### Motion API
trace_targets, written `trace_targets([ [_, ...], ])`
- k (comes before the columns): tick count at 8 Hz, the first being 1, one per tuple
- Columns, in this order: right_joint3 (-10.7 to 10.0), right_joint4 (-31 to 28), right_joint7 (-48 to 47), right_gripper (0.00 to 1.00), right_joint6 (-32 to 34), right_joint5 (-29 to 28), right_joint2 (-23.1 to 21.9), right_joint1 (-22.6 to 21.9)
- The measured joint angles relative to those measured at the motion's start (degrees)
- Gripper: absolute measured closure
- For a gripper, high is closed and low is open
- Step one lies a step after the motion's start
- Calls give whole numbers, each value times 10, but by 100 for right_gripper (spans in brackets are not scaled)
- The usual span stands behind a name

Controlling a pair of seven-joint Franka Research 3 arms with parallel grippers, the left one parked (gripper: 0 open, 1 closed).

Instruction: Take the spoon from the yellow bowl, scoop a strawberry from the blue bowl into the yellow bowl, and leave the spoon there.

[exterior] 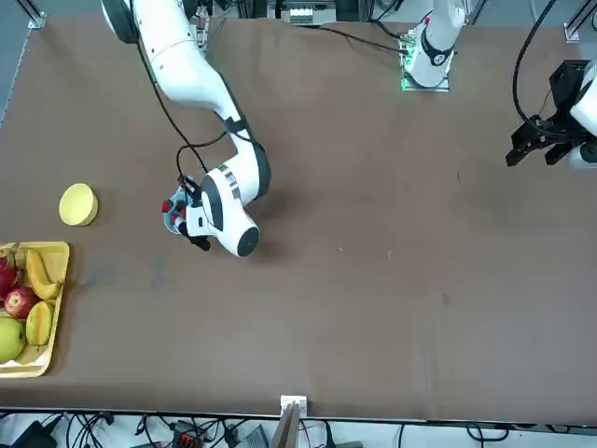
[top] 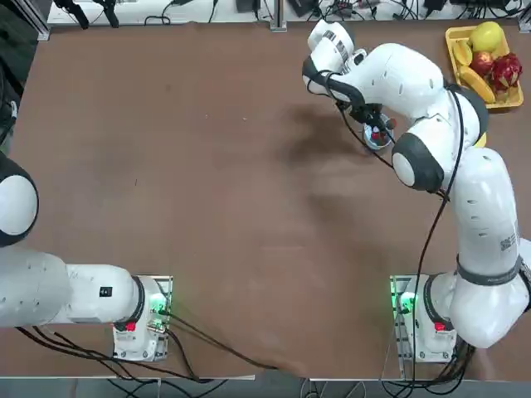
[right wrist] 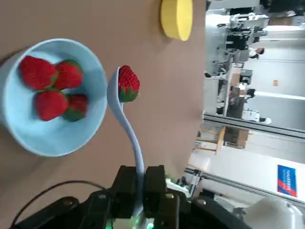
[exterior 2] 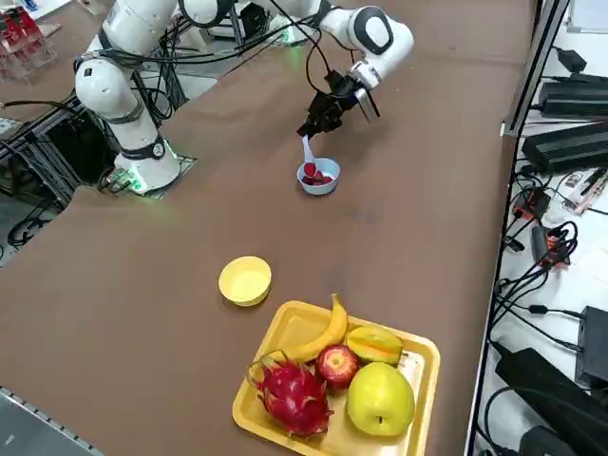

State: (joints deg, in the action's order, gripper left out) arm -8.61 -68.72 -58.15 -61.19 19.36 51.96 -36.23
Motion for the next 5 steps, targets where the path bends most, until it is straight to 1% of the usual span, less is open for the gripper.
trace_targets([
  [1, -8, 2, 12, 88, 15, 12, 0, 0],
  [3, -46, 4, 40, 88, 30, 15, -1, 3],
  [4, -61, 4, 54, 88, 34, 16, -1, 10],
  [5, -68, 3, 67, 88, 36, 17, -1, 24],
])
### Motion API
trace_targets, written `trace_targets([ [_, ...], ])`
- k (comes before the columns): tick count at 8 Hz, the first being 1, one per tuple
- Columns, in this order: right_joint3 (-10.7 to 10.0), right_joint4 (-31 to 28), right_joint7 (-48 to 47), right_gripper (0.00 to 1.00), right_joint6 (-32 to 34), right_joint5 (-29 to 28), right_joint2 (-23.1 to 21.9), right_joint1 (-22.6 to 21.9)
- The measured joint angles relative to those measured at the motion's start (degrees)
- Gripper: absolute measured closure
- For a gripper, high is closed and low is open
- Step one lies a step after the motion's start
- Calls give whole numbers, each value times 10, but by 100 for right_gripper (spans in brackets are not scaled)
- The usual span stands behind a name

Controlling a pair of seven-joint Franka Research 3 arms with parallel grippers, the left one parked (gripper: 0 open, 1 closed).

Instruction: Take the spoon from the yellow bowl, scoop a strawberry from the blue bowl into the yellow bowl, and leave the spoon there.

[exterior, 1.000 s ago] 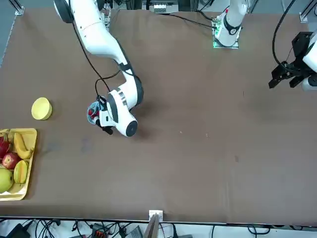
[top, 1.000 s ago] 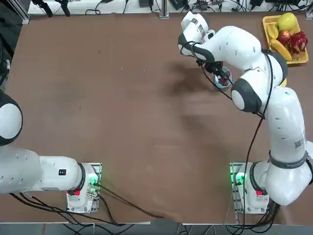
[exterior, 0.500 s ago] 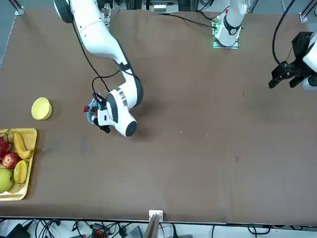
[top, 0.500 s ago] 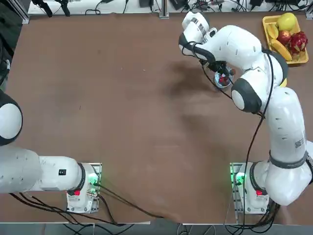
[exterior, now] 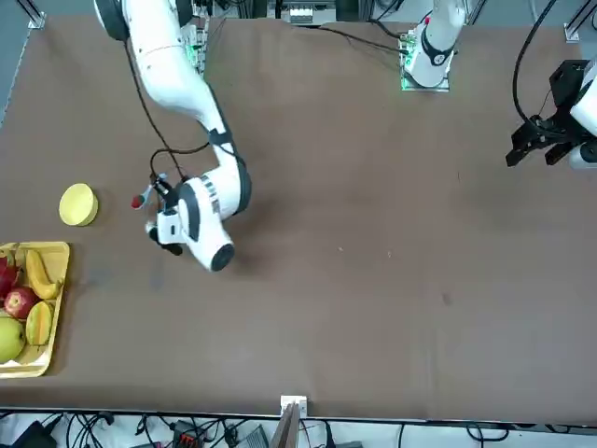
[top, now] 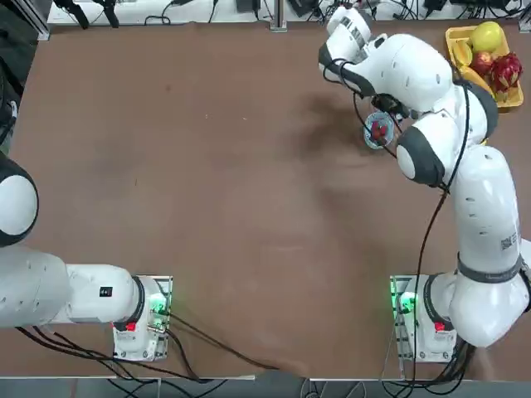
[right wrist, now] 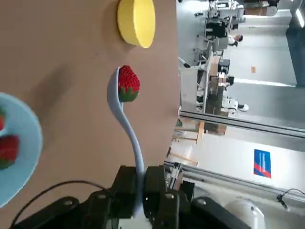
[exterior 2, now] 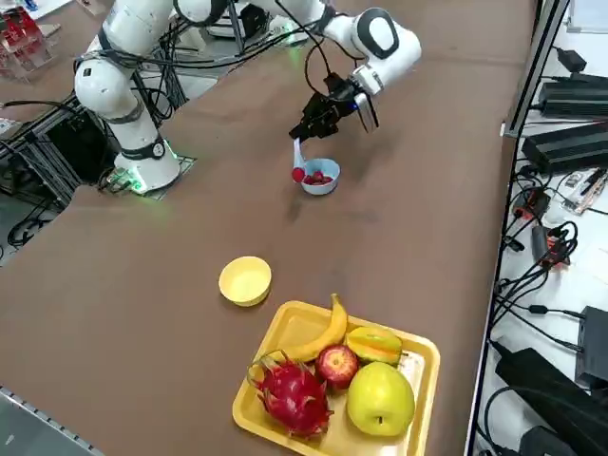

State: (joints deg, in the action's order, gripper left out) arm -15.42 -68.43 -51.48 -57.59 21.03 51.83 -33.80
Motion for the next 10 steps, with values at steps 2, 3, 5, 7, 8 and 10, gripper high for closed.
trace_targets([
  [2, -3, -12, 31, 88, 1, 28, 0, 39],
  [3, -4, -21, 50, 88, 1, 47, 0, 59],
  [5, -4, -28, 107, 88, 1, 60, -3, 99],
  [7, -5, -28, 176, 88, -1, 77, -8, 130],
  [8, -5, -31, 202, 88, -8, 88, -8, 142],
  [10, -5, -54, 243, 88, -38, 110, -8, 163],
])
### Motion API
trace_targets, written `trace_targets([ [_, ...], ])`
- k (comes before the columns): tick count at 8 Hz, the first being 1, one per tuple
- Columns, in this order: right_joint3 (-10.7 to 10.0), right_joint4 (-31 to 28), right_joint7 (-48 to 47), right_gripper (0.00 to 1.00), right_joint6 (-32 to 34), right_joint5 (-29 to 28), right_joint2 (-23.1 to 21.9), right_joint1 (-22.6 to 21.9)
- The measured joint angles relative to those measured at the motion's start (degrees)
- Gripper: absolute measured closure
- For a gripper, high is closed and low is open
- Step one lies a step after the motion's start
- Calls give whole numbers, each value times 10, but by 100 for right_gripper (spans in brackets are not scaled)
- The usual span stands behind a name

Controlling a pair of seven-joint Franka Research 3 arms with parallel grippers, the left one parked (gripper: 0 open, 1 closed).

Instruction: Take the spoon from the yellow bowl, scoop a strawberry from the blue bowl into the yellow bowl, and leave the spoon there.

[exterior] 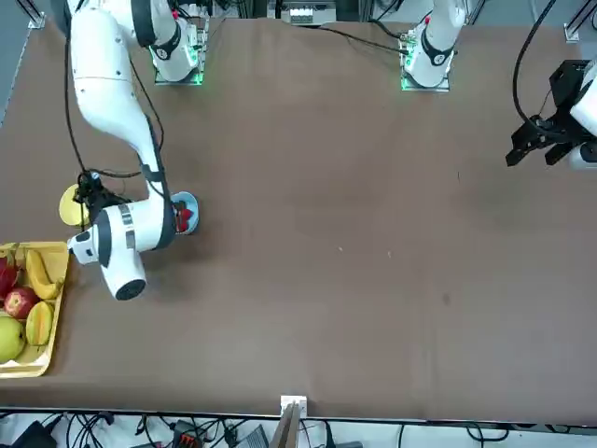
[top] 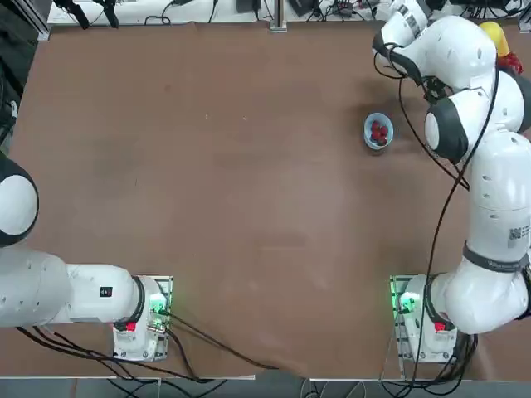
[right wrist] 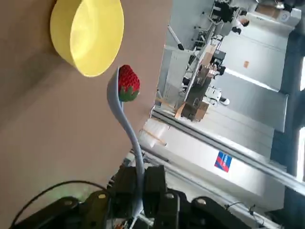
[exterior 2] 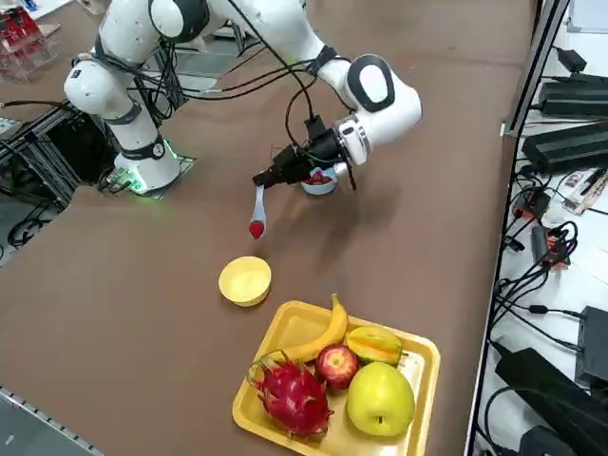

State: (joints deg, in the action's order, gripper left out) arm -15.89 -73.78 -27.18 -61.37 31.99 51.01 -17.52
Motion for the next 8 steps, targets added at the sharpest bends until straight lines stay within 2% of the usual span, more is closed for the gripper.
trace_targets([
  [4, 0, -30, 152, 88, -38, 36, 1, 48],
  [8, 6, -45, 259, 88, -52, 72, 12, 47],
])
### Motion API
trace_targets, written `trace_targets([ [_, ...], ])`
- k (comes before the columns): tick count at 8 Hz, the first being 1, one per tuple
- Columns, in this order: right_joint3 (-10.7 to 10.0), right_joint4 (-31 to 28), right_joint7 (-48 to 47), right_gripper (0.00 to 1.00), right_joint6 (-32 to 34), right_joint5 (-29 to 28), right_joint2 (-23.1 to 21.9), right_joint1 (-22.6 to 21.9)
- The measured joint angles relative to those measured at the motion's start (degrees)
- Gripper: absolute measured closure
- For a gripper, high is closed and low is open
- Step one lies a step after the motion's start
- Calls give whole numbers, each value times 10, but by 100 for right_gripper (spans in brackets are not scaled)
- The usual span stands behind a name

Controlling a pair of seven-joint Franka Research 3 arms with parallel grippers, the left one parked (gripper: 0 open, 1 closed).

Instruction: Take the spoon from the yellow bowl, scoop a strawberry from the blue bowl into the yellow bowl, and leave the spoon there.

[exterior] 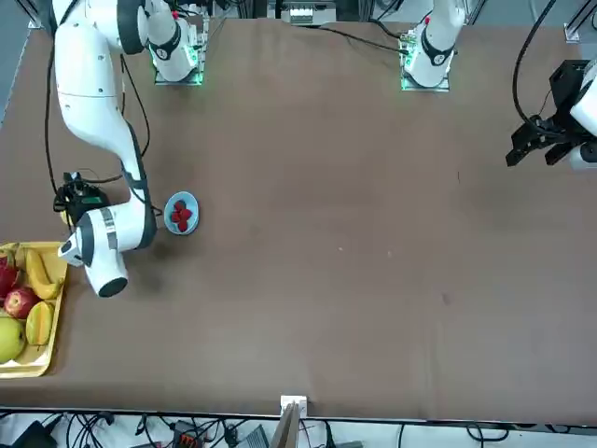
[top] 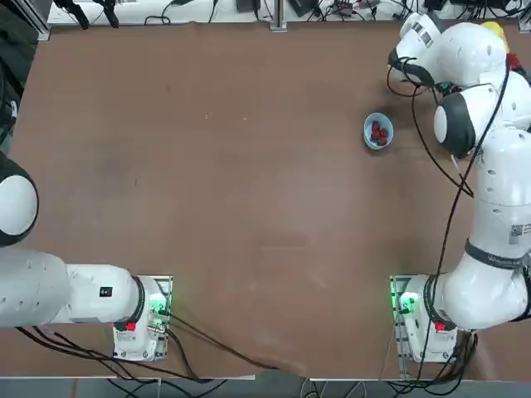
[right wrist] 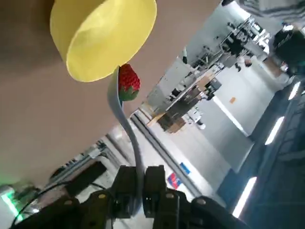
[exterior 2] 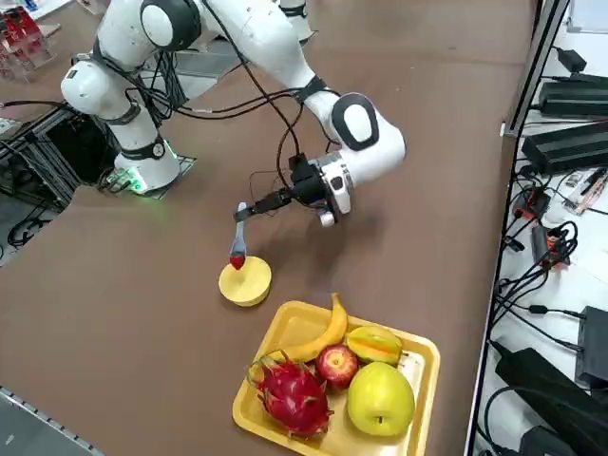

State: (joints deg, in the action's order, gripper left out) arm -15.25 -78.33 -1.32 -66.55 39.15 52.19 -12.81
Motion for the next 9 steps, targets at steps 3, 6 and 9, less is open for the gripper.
trace_targets([
  [3, 3, -1, 69, 88, -13, 24, 19, 0],
  [6, 6, -1, 115, 88, -19, 54, 33, -3],
  [9, 6, -1, 151, 88, -26, 64, 39, -3],
])
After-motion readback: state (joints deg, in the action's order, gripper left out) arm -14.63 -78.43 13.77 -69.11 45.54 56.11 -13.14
